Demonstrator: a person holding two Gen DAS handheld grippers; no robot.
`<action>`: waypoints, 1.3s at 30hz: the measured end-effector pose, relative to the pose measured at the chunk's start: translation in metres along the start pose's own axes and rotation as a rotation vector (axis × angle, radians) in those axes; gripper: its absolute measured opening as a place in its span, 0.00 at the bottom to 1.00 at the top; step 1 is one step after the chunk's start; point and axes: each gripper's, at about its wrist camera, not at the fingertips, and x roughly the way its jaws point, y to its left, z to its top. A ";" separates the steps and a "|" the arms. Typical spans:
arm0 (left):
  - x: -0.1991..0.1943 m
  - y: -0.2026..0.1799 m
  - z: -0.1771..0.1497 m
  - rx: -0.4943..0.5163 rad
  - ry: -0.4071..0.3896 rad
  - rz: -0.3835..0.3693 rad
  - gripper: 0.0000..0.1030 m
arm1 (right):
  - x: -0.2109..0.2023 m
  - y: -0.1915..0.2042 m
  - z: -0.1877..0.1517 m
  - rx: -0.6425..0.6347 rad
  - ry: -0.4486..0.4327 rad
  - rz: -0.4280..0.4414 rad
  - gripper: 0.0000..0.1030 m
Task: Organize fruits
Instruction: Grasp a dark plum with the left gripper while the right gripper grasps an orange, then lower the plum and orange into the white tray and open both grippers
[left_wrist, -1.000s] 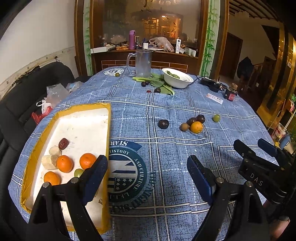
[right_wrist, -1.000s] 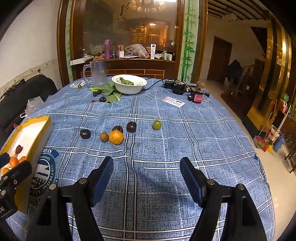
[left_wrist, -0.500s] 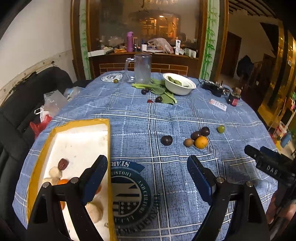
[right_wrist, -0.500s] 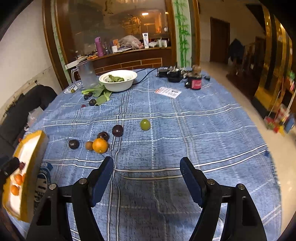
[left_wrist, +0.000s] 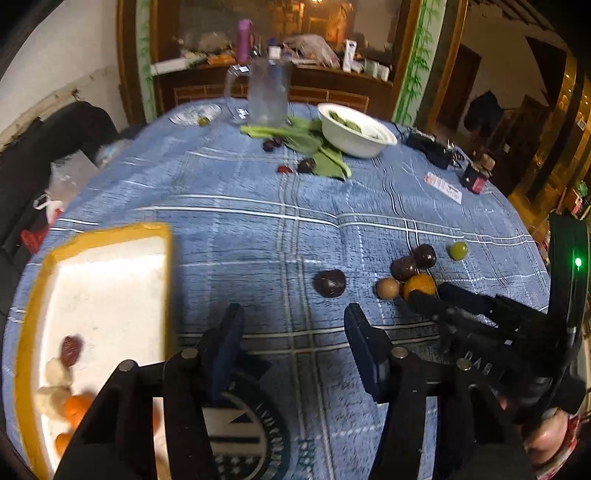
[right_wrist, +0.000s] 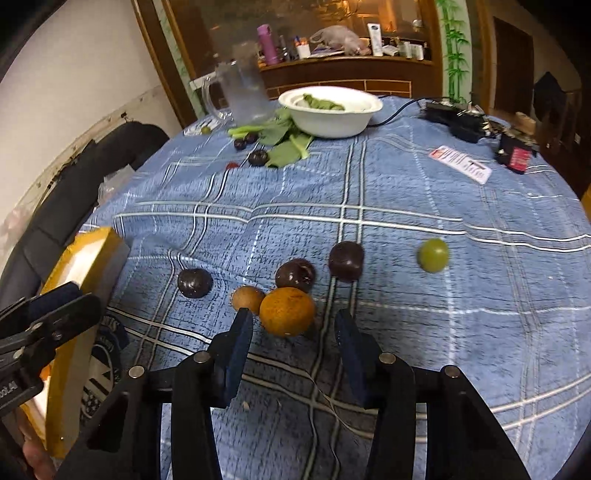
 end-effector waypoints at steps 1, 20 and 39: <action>0.004 -0.001 0.001 0.000 0.008 -0.006 0.54 | 0.004 -0.001 0.000 0.005 0.006 0.004 0.48; 0.070 -0.030 0.012 0.075 0.070 0.019 0.23 | 0.003 -0.013 -0.003 0.036 -0.018 0.109 0.33; -0.068 0.046 -0.022 -0.099 -0.163 0.117 0.22 | -0.050 0.052 -0.009 -0.106 -0.143 0.246 0.34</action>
